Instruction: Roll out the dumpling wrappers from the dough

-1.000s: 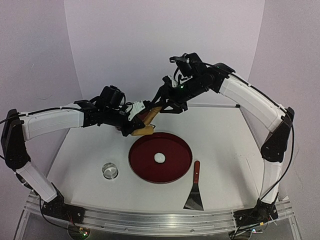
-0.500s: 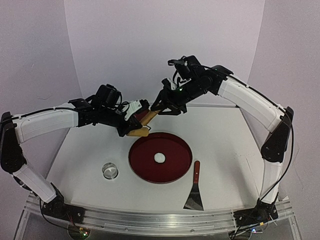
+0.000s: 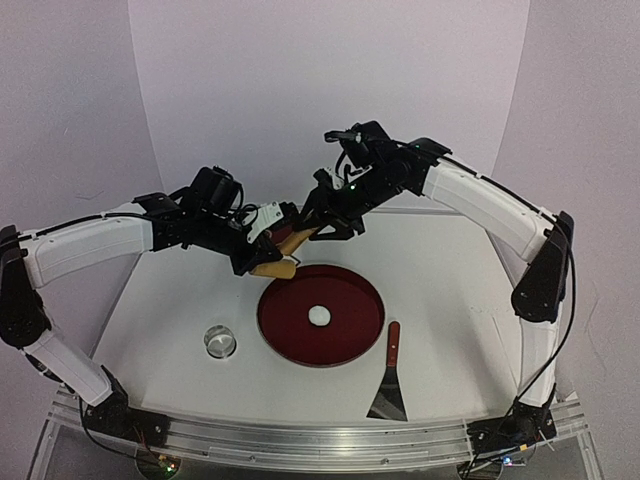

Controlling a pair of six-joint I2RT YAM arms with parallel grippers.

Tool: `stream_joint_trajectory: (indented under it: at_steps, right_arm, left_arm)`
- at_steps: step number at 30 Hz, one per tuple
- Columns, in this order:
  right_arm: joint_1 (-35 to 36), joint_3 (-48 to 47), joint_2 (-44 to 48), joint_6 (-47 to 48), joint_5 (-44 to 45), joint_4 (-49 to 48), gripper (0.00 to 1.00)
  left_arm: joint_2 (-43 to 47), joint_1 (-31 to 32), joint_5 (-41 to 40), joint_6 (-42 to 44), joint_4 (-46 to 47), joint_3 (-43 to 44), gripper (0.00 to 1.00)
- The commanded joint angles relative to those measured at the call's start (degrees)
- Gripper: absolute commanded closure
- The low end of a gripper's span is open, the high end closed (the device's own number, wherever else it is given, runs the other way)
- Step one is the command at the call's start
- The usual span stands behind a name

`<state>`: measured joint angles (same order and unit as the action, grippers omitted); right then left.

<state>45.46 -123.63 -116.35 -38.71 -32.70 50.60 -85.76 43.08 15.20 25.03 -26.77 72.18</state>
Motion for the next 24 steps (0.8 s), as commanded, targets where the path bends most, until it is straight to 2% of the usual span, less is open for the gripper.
stream_joint_trajectory:
  at_steps: [1, 6, 13, 16, 20, 24]
  right_arm:
    - [-0.4, 0.4, -1.2, 0.4, -2.1, 1.6, 0.54]
    - [-0.4, 2.0, -0.9, 0.5, -2.5, 1.6, 0.56]
    - [-0.3, 2.1, -1.9, 0.3, -4.6, 1.5, 0.69]
    - [-0.3, 2.8, -2.0, 0.1, -6.1, 1.4, 0.68]
    - [0.2, 3.0, -2.8, -0.2, -7.5, 1.5, 0.57]
    - [0.4, 2.8, -3.8, -0.1, -8.5, 1.5, 0.54]
  left_arm:
    - [2.4, 0.4, -0.2, 2.9, 2.3, 5.7, 1.00]
    - [2.0, 0.4, -0.2, 4.5, 1.3, 6.6, 1.00]
    - [2.0, 0.5, -1.6, 6.1, 2.7, 6.2, 1.00]
    - [1.6, 0.5, -1.8, 6.3, 3.1, 6.7, 1.00]
    - [-0.5, 0.6, -2.2, 7.0, 0.9, 9.0, 1.00]
    - [0.2, 0.7, -1.3, 8.0, 2.3, 8.1, 1.00]
